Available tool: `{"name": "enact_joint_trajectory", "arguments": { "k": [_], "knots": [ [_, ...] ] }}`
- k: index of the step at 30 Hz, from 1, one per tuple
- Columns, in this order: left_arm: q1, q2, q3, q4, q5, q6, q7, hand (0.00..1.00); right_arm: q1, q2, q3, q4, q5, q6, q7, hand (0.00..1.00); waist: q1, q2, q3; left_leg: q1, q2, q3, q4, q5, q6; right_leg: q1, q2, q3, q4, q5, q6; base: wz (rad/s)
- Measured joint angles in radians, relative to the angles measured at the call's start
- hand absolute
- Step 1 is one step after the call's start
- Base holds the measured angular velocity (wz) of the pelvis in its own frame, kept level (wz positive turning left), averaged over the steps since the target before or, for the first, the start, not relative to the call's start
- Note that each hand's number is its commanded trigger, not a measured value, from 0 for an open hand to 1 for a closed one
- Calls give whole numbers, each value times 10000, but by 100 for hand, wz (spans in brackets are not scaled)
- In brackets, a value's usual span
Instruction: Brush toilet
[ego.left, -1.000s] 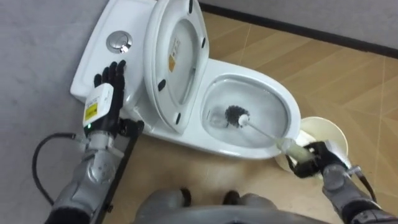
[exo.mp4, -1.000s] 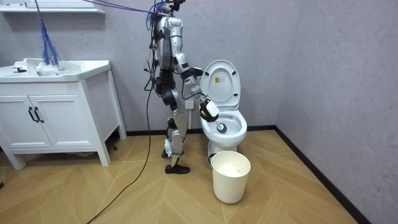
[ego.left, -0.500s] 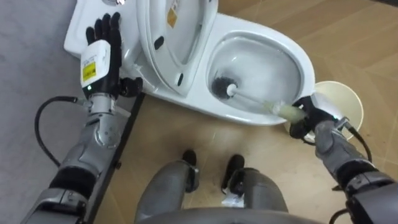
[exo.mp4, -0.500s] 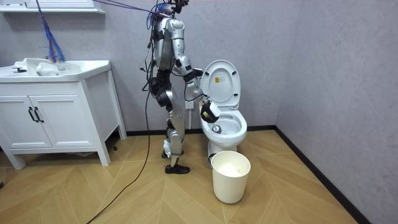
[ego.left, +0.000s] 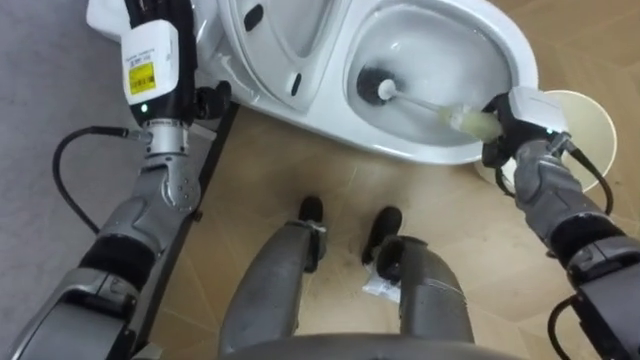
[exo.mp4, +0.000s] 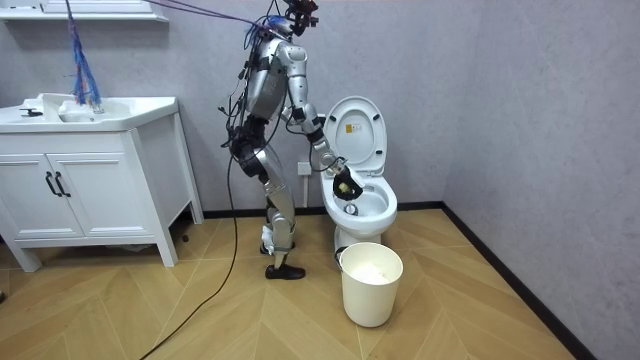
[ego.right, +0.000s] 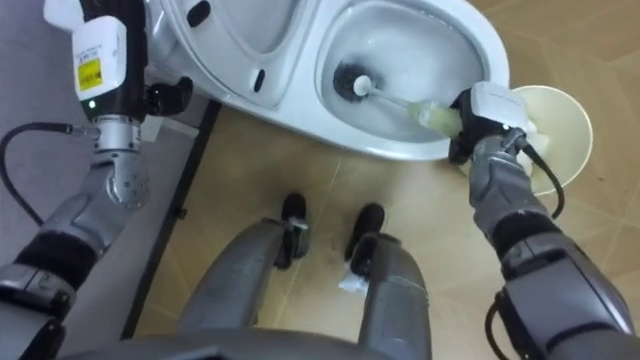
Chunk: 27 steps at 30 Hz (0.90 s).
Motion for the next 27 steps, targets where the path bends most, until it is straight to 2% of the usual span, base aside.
{"name": "enact_joint_trajectory", "arguments": {
  "k": [3, 6, 8, 9, 13, 15, 17, 19, 24, 27],
  "knots": [
    [-125, 93, -116, -205, -14, 40, 132, 0, -267, -223, 167, 4, 430, 147, -136, 100, 105, 55, 11, -403, -7, 45, 155, 15, 22, -418, -48, 22, 195, 18, -10, 0],
    [-150, 154, -195, -231, -49, 143, 146, 0, -445, -319, 363, 220, 1777, 156, -287, 100, 106, 38, 36, -427, -14, 119, 164, 27, 25, -535, -89, 93, 336, 10, -31, -2],
    [-306, 258, -357, -199, -385, 162, 313, 0, -584, -316, 395, 486, 3545, 97, -409, 100, 76, -68, 113, -436, -23, 237, 160, 33, 31, -669, -105, 249, 468, -4, -35, -9],
    [-245, 261, -344, -198, -384, 162, 386, 0, -606, -328, 388, 485, 3929, 78, -455, 100, 87, -94, 135, -458, -37, 281, 147, 42, 39, -728, -140, 273, 523, -35, -45, 0],
    [-239, 305, -257, -557, -363, 238, 581, 0, -621, -336, -274, 375, 6202, -27, -531, 100, -101, -187, 191, -750, -162, 377, 146, 187, 101, -1176, -339, 394, 858, -98, -16, 6],
    [-187, 294, -201, -714, -326, 339, 758, 0, -640, -337, -818, 373, 6568, -55, -533, 100, -301, -183, 187, -923, -207, 389, 264, 219, 138, -1341, -431, 419, 1026, -121, 35, 11],
    [-184, 276, -167, -708, -328, 354, 827, 0, -672, -337, -1160, 371, 6580, -66, -536, 100, -474, -191, 183, -977, -336, 385, 300, 255, 195, -1413, -536, 402, 1144, -147, 70, 13],
    [-192, 211, -91, -666, -248, 426, 799, 0, -714, -337, -1393, 353, 6520, -165, -554, 100, -554, -199, 176, -971, -350, 397, 349, 279, 234, -1416, -606, 408, 1212, -153, 93, 4],
    [-232, 243, -64, -669, -128, 706, 640, 0, -680, -260, -1167, -79, 5783, -75, -581, 100, -637, -246, 163, -979, -319, 551, 485, 284, 302, -1385, -565, 467, 1153, -25, 250, -10],
    [-219, 217, -78, -541, -118, 861, 335, 0, -496, 148, -1018, -413, 4417, 1, -575, 100, -641, -206, 140, -829, -322, 531, 519, 244, 336, -1198, -523, 471, 1157, 45, 228, -6]
  ]
}}
